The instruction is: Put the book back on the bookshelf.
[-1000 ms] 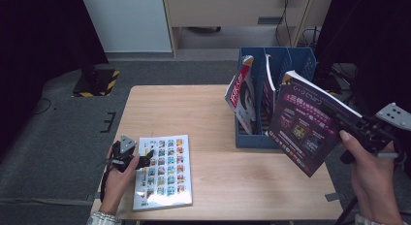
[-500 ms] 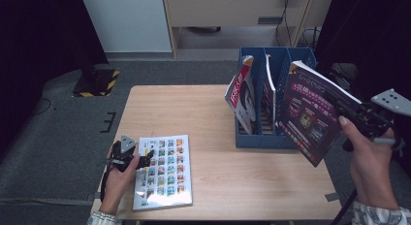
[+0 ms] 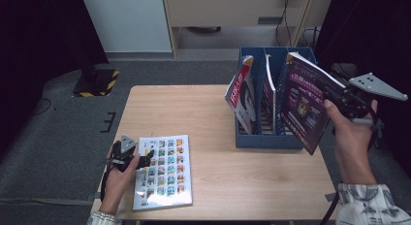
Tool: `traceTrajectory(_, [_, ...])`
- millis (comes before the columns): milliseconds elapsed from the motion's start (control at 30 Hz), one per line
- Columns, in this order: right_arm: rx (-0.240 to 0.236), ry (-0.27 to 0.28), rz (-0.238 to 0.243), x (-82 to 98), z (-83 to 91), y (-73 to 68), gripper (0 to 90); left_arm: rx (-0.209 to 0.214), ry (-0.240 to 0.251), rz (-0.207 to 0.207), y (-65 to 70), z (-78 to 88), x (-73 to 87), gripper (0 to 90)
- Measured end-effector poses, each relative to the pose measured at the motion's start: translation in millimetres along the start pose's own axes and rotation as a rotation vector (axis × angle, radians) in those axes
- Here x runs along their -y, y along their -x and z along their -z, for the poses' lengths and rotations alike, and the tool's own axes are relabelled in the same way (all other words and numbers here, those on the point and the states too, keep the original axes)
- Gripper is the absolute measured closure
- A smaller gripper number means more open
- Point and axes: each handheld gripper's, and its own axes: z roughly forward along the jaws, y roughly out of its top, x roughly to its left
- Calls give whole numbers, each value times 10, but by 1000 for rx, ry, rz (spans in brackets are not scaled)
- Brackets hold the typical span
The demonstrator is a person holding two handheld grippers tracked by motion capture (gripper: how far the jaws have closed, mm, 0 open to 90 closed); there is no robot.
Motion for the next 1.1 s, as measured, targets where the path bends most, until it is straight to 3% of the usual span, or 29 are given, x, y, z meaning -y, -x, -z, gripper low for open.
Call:
traceTrajectory(233, [31, -3, 11, -5, -235, -19, 838, 2, 5, 0, 9, 6, 0, 42])
traceTrajectory(467, [51, 7, -11, 7, -374, -9, 838, 2, 3, 0, 4, 6, 0, 42])
traceTrajectory(800, [17, 27, -37, -31, -440, -70, 838, 2, 3, -3, 12, 2, 0, 43])
traceTrajectory(1100, [22, 31, -4, -64, -622, -167, 839, 3, 10, 5, 14, 10, 1, 42])
